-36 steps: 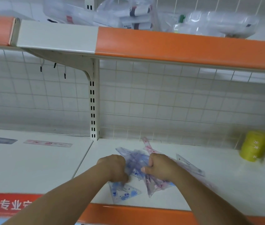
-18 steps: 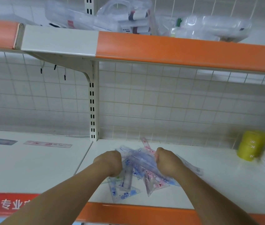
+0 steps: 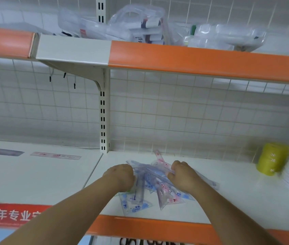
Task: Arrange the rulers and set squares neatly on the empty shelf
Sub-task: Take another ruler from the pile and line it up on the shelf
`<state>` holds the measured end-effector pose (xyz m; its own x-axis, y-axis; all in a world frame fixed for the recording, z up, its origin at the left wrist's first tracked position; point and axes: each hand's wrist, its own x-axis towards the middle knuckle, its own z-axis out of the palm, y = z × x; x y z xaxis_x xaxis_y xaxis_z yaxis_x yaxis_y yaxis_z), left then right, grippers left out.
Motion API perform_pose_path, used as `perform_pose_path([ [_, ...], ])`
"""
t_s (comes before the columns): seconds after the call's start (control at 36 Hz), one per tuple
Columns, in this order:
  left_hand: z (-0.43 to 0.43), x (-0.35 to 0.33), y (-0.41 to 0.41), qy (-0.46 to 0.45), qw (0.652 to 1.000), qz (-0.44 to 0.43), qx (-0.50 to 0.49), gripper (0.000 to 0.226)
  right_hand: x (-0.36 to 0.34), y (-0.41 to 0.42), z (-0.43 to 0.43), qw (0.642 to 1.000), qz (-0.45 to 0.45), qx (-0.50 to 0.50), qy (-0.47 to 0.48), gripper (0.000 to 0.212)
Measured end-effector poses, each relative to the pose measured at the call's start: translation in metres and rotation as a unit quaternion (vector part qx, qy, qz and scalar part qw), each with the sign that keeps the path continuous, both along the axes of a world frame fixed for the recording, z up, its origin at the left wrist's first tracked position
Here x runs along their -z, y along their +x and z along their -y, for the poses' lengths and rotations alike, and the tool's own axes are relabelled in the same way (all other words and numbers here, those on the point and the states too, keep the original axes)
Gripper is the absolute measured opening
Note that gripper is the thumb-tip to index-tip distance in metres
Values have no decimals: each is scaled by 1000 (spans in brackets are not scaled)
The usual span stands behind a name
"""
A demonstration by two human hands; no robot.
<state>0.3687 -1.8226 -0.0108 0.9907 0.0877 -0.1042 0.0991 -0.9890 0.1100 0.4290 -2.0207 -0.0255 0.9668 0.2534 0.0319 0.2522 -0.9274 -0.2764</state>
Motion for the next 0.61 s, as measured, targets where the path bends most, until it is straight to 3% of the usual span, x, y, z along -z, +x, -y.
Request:
perform_pose_path([
  [0.22,-8,6,-9,17,999,2,-36,30,1,-8,-1,1000,3,-9,-7,35],
  [0.42,-22,4,-23,141,987,30,-70,30,0,-15,-6,999,8,-30,-29,35],
  [0.61,-27,2,-33,107,989,30,-93,22,-1,-22,-14,998,15,-54,-38,34],
])
